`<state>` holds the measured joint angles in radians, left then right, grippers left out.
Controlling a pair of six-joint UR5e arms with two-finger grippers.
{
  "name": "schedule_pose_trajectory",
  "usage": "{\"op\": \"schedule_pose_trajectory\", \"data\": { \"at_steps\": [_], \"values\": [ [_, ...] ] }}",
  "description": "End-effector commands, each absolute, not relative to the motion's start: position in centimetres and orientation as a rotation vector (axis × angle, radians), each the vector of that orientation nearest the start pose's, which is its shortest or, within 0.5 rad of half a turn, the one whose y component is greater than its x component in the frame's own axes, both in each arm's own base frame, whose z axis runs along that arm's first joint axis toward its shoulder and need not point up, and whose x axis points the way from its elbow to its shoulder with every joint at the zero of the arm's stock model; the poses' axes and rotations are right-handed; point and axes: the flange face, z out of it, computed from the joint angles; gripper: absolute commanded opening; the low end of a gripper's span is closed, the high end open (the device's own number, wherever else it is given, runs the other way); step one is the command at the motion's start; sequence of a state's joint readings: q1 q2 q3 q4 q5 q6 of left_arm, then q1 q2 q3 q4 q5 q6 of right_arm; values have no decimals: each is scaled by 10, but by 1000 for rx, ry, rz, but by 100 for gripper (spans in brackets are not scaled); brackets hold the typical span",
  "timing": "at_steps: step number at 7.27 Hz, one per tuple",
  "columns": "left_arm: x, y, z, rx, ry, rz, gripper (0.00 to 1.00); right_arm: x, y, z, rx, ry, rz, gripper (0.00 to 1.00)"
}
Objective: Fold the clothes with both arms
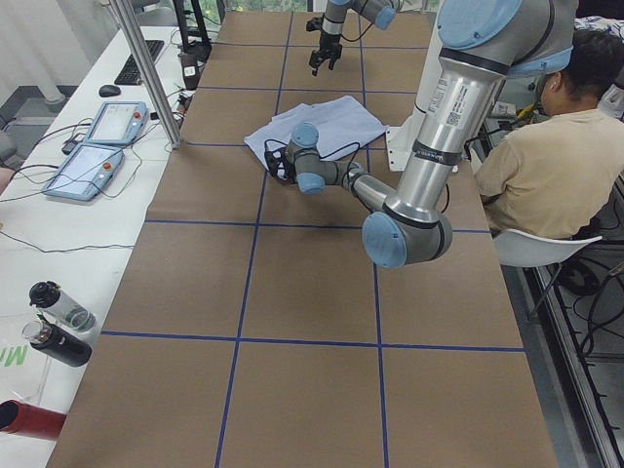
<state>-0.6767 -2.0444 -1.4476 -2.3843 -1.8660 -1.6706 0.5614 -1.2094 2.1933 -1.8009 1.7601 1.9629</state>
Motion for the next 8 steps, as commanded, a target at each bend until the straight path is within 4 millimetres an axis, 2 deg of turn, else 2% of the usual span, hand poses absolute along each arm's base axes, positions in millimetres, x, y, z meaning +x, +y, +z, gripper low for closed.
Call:
{"op": "schedule_pose_trajectory", "data": {
  "at_steps": [1, 2, 4, 5, 6, 7, 8],
  "values": [
    [482, -613, 323, 165, 1157, -548, 0, -368, -367, 238, -120, -784, 836, 100],
    [486, -641, 308, 241, 1134, -550, 0, -374, -367, 240, -129, -776, 840, 100],
    [516, -677, 286, 280, 1101, -567, 0, -409, -358, 247, -99, -742, 823, 100],
    [512, -680, 285, 295, 1099, -554, 46, -424, -350, 241, -95, -747, 810, 100],
    [488, -694, 282, 314, 1102, -563, 53, -434, -344, 234, -102, -756, 794, 100],
    [447, -686, 292, 271, 1146, -538, 53, -456, -321, 236, -108, -745, 804, 100],
    [402, -669, 304, 220, 1197, -501, 53, -484, -292, 243, -69, -728, 813, 100]
  ]
}}
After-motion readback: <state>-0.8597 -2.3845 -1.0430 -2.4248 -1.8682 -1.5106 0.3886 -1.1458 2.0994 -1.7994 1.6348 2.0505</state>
